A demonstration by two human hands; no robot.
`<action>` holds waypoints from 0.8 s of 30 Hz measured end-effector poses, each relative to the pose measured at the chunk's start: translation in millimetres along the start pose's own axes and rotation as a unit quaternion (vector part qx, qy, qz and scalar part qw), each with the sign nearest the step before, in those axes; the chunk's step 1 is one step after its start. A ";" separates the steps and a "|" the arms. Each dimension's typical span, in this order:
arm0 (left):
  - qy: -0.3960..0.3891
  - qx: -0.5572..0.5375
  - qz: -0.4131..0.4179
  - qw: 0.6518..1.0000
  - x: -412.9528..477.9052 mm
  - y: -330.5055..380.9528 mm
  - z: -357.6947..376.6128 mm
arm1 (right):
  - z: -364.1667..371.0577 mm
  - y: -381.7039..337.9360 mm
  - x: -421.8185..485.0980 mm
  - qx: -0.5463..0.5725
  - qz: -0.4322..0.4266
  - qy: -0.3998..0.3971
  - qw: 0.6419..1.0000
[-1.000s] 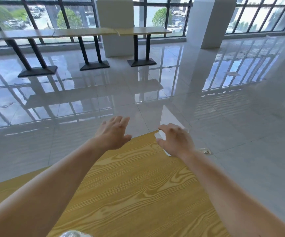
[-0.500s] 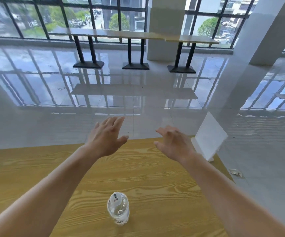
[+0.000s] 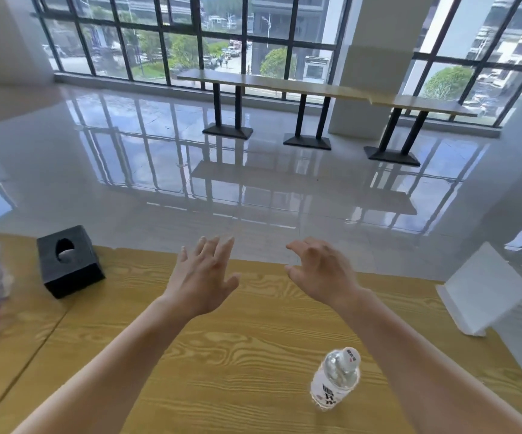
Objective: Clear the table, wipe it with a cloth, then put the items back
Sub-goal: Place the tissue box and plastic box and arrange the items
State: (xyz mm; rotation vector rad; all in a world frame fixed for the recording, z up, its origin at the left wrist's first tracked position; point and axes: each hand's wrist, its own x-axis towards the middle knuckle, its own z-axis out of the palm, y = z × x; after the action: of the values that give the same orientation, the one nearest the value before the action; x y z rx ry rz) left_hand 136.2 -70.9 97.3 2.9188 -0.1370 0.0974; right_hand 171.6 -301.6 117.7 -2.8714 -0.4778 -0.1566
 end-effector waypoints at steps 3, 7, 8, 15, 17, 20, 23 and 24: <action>-0.005 0.000 -0.027 1.000 -22.5 -42.1 -7.7 | 10.9 -46.0 3.3 0.004 -0.017 -0.014 1.000; -0.013 0.007 -0.058 0.998 -52.7 -89.4 -15.1 | 26.1 -99.8 6.3 0.003 -0.040 -0.033 0.999; -0.012 0.007 -0.066 0.998 -59.2 -98.8 -16.7 | 29.6 -111.4 6.9 0.004 -0.048 -0.039 0.998; -0.006 -0.005 -0.129 0.992 -95.5 -143.0 -19.7 | 51.0 -169.6 13.2 0.007 -0.102 -0.061 0.993; -0.007 -0.002 -0.149 0.989 -104.0 -150.2 -18.4 | 58.4 -180.5 16.8 0.008 -0.120 -0.066 0.990; -0.008 -0.008 -0.187 0.982 -119.9 -158.5 -17.6 | 70.7 -196.5 22.5 0.025 -0.154 -0.067 0.986; -0.017 -0.007 -0.231 0.973 -138.1 -167.2 -17.8 | 83.3 -213.8 27.6 0.051 -0.190 -0.069 0.978; -0.021 -0.005 -0.244 0.970 -144.0 -171.2 -17.4 | 86.6 -219.7 28.6 0.056 -0.200 -0.069 0.976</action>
State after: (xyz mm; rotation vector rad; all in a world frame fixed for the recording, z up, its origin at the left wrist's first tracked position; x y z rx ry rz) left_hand 9.2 111.5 66.9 2.8492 0.5681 -0.0460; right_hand 131.6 -69.7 82.6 -2.6522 -1.0551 0.0066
